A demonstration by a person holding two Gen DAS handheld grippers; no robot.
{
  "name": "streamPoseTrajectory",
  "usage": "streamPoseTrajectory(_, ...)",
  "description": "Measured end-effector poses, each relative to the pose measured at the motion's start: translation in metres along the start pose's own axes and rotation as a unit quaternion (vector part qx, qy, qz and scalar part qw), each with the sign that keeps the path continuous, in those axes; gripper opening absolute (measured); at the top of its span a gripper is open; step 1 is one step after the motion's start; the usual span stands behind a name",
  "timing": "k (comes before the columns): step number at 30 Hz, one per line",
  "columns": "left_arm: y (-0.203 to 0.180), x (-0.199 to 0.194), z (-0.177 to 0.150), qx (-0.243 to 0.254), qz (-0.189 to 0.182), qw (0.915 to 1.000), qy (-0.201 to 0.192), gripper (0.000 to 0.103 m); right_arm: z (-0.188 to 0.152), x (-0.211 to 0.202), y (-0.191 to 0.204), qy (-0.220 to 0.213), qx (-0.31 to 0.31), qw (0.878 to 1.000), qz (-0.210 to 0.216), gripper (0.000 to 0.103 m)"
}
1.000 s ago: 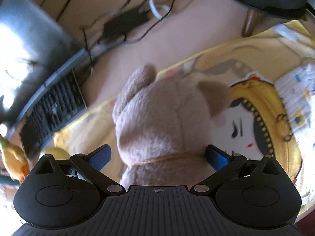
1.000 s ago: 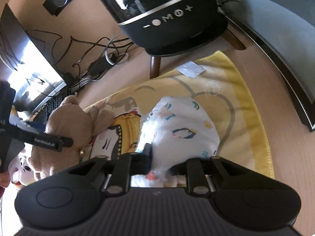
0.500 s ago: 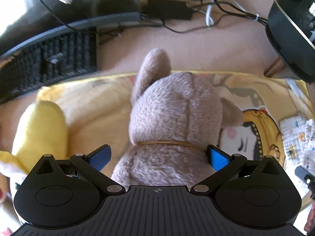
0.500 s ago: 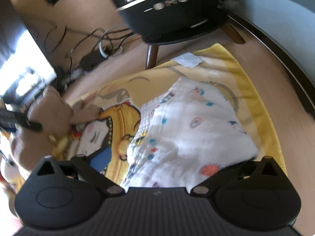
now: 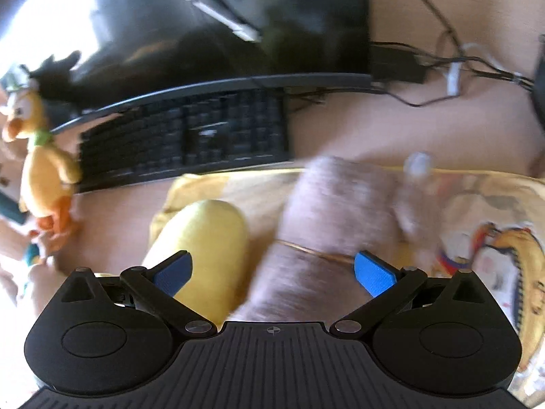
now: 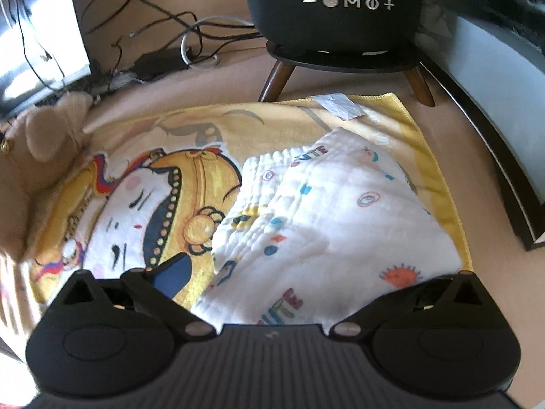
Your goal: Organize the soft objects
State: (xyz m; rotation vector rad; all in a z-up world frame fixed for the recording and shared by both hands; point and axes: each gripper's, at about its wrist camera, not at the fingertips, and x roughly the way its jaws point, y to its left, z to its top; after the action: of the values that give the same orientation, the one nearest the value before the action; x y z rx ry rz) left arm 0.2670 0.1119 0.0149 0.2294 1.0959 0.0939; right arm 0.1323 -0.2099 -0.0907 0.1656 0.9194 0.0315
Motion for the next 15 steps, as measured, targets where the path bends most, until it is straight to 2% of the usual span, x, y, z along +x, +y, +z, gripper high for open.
streamPoseTrajectory(3, -0.014, 0.002, 0.002, 0.023, -0.021, 0.9995, 0.004, 0.103, 0.005, 0.000, -0.005, 0.009, 0.023, 1.000, 0.007, 0.103)
streamPoseTrajectory(8, -0.032, 0.010, 0.000, 0.068, -0.040, 0.9969, 0.005, 0.103, 0.012, -0.001, -0.025, 0.017, 0.088, 0.995, 0.046, 0.103)
streamPoseTrajectory(11, -0.044, 0.019, -0.002, 0.108, -0.052, 0.9927, 0.017, 0.103, 0.012, -0.002, -0.030, 0.017, 0.090, 0.994, 0.059, 0.103)
streamPoseTrajectory(15, -0.064, 0.019, -0.005, 0.165, -0.058, 0.9843, 0.021, 0.103, 0.011, 0.000, -0.022, 0.015, 0.063, 0.997, 0.045, 0.103)
